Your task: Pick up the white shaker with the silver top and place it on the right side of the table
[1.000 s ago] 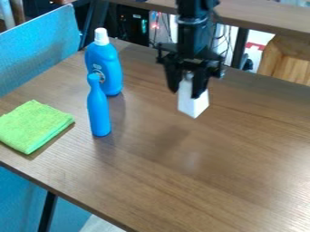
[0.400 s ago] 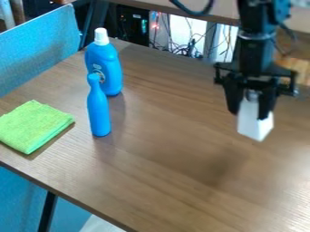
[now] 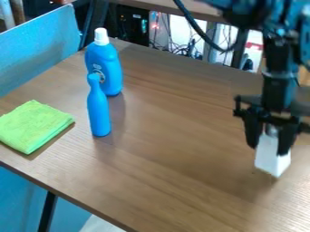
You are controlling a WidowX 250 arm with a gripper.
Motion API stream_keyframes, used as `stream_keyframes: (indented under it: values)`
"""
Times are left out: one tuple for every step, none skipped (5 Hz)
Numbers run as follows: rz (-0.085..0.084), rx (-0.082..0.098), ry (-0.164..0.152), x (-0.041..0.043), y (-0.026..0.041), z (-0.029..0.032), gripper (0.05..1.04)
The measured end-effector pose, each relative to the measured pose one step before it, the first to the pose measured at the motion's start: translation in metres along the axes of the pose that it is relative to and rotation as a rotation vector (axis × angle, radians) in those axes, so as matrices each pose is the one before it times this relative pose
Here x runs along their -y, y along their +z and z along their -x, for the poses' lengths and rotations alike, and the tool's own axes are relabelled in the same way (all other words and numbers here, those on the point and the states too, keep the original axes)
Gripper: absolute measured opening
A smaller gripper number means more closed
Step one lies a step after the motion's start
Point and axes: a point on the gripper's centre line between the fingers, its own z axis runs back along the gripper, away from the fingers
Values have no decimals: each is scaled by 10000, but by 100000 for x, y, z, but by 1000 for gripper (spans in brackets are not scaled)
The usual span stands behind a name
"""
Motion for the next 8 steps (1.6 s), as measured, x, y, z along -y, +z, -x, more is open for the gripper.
stream_keyframes:
  values:
    - [-242, 216, -258, 832, -765, -479, 614]
    - [-138, 239, -20, -185, -394, -258, 614]
    - [-161, 38, 263, 17, 86, -59, 662]
    - [-174, -246, 400, -563, -1032, 719, 953]
    - [508, 397, 316, 56, 902, 1166, 1010]
    - [552, 659, 75, -300, 2487, 56, 1005]
    - [-121, 696, -132, -1846, 4159, 1510, 1001]
    - [-1177, 607, 431, -3324, 4569, 1453, 1001]
